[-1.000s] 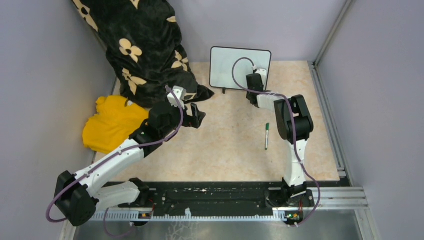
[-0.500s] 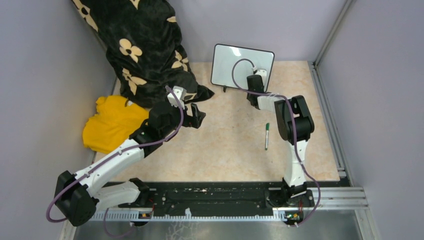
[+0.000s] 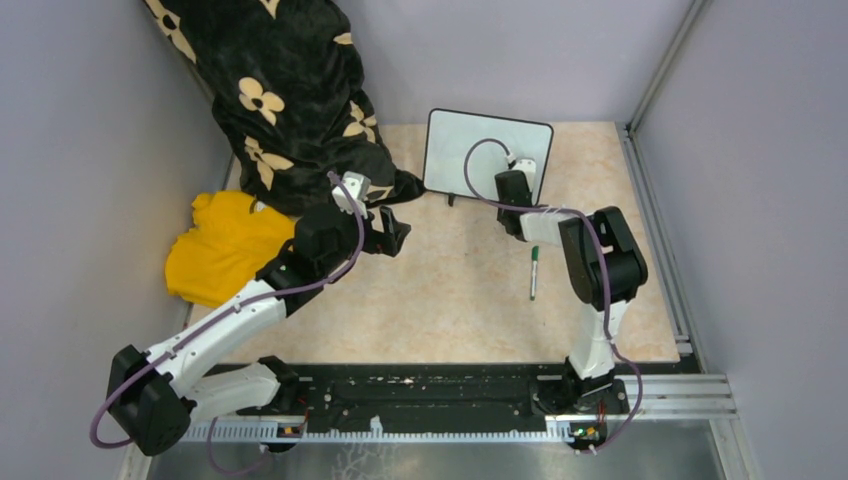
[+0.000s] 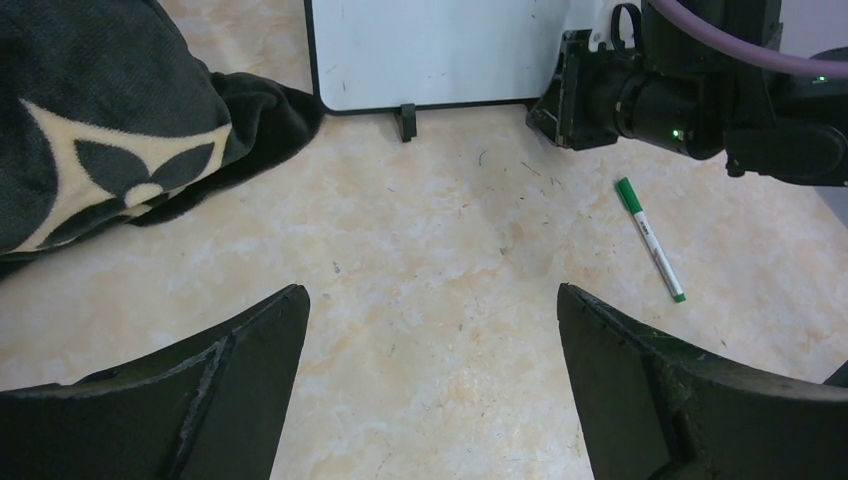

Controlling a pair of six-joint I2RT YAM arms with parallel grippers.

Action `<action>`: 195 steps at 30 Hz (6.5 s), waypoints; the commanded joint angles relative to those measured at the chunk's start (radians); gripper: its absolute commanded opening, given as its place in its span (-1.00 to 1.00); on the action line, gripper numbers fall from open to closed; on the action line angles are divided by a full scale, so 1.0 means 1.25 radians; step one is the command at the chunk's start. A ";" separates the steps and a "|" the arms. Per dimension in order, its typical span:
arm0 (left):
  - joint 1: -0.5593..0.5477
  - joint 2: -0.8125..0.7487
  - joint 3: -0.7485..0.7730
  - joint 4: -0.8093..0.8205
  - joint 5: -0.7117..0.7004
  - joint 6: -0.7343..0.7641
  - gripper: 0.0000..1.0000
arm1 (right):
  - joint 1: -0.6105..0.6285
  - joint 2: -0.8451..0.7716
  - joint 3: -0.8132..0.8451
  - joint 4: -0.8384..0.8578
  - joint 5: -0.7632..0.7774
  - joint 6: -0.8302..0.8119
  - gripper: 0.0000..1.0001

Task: Write a sentence on the whiteboard
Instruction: Move the whiteboard to the center of the board, then open the whiteboard marker at the center of the board.

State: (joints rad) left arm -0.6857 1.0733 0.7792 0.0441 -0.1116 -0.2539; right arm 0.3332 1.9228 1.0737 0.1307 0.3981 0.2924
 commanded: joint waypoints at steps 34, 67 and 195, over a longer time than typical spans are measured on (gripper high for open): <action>-0.003 -0.023 -0.005 0.010 -0.037 0.004 0.98 | 0.312 -0.405 -0.382 -0.066 0.080 0.216 -1.00; -0.003 -0.041 -0.002 0.007 -0.053 0.008 0.97 | 0.411 -0.466 -0.423 -0.157 0.167 0.236 -1.00; -0.003 -0.163 -0.075 0.115 0.071 0.011 0.97 | 0.024 -0.521 -0.460 -0.196 -0.015 0.223 -0.45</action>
State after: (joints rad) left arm -0.6857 0.8787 0.6853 0.1581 -0.0357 -0.2493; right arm 0.3767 1.2545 0.4713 -0.1184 0.3832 0.5613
